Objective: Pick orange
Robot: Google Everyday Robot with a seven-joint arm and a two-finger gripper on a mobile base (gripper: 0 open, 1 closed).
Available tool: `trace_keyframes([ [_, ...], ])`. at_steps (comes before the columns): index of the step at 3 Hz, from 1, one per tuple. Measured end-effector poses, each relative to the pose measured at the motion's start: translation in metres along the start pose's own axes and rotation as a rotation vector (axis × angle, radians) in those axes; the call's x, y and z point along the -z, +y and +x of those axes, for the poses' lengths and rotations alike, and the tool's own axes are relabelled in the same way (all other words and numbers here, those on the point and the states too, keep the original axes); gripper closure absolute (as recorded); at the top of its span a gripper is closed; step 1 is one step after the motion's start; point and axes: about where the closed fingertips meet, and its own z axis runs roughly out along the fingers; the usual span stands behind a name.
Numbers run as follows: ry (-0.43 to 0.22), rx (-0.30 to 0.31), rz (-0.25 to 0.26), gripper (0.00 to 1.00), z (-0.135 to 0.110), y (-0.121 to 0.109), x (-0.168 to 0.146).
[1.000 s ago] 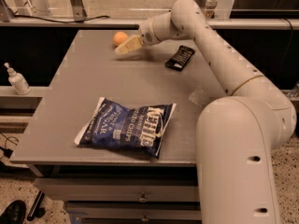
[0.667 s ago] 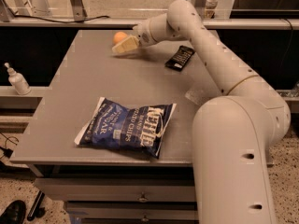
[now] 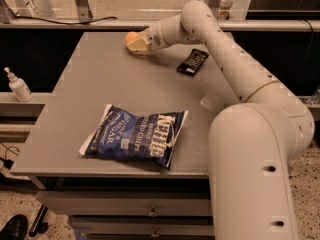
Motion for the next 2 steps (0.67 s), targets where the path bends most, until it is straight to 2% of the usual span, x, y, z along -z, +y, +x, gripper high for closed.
trace_keyframes([
  [1,-0.032,-0.021,0.005,0.88,-0.007,0.003,0.017],
  [2,-0.084,-0.040,-0.039,1.00,-0.016,0.024,0.045],
])
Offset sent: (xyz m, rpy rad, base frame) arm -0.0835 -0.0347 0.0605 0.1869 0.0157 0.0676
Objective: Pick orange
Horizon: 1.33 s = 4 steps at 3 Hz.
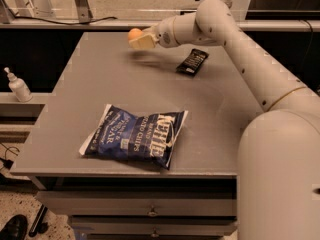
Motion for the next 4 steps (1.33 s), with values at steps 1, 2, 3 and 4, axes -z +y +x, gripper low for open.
trace_keyframes([
  [1,-0.062,0.020,-0.107,1.00,-0.022,0.037,0.024],
  [2,-0.090,0.067,-0.242,1.00,-0.039,0.080,0.047],
  [3,-0.092,0.078,-0.330,1.00,-0.035,0.106,0.065],
  [4,-0.089,0.079,-0.345,1.00,-0.033,0.110,0.066],
])
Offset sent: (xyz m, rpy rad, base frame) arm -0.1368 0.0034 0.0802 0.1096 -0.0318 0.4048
